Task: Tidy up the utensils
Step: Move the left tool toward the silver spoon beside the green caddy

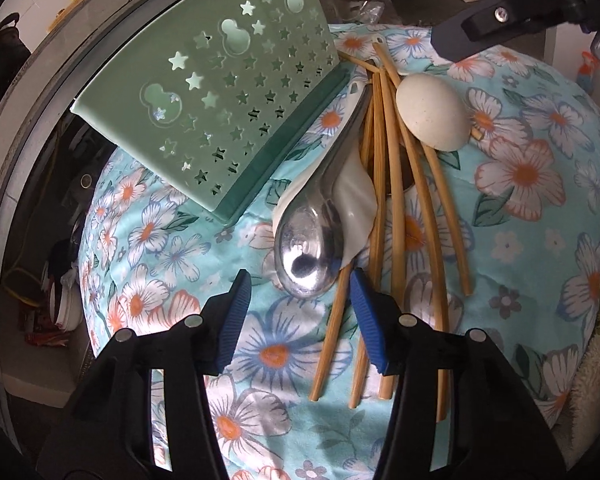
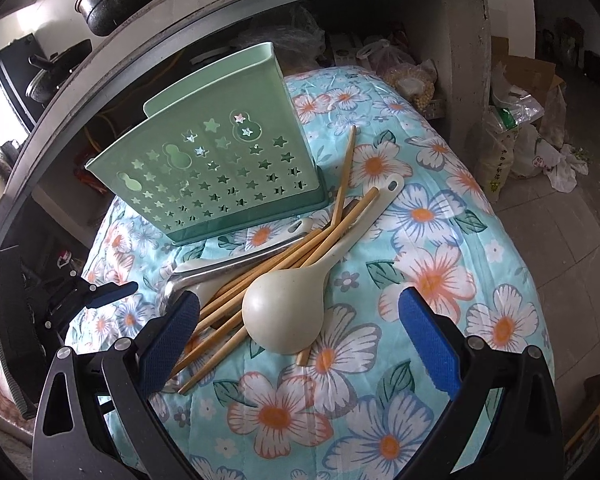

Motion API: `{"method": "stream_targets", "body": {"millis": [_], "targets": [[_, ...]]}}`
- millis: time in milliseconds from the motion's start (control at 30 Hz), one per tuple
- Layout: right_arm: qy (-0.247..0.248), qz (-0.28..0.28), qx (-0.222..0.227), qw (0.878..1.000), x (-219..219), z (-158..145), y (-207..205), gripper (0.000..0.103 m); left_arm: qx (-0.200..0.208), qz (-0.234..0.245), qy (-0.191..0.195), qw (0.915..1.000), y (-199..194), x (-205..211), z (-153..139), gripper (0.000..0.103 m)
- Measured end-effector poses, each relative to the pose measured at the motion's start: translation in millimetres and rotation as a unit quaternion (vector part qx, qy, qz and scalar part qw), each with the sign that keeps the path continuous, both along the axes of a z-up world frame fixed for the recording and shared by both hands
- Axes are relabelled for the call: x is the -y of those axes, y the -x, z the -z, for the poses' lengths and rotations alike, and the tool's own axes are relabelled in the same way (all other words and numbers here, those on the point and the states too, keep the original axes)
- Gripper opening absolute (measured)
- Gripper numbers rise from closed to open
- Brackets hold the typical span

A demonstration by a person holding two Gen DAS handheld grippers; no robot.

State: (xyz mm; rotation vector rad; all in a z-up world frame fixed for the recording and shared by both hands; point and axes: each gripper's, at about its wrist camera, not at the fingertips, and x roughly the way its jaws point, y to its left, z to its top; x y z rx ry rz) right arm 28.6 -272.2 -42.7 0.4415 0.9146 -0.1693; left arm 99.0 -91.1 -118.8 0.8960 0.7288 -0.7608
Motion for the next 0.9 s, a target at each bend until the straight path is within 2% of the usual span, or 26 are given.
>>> {"method": "stream_targets", "body": {"millis": [133,300,467,567,633,800,900], "targets": [[0.002,0.001,0.0,1.0,0.1,-1.7,2.0,0.097,0.0,-0.009,0.015,0.9998,-1.7,0.4,-4.3,0.047],[0.002,0.002,0.002,1.0,-0.1,-3.0,2.8,0.097,0.002,-0.025,0.039,0.9989,-6.1,-4.1,-14.5,0.035],[0.005,0.0,0.005,1.0,-1.9,-4.9,3.7,0.097,-0.009,-0.05,0.056,0.9971,-18.2,-9.9,-17.2,0.032],[0.006,0.003,0.005,1.0,-2.2,-6.0,3.9,0.097,-0.027,-0.037,0.067,0.9967,-16.3,-11.1,-19.1,0.032],[0.007,0.002,0.004,1.0,-3.3,-6.0,3.2,0.097,-0.028,-0.024,0.063,0.9973,-12.3,-10.5,-17.0,0.032],[0.008,-0.003,0.005,1.0,-6.7,-6.6,2.2,0.097,-0.037,-0.012,0.024,0.9989,-6.4,-5.5,-2.3,0.036],[0.009,0.0,0.006,1.0,-5.9,-7.5,3.0,0.097,-0.041,-0.021,0.026,0.9986,-10.3,-5.5,-1.7,0.036]]}}
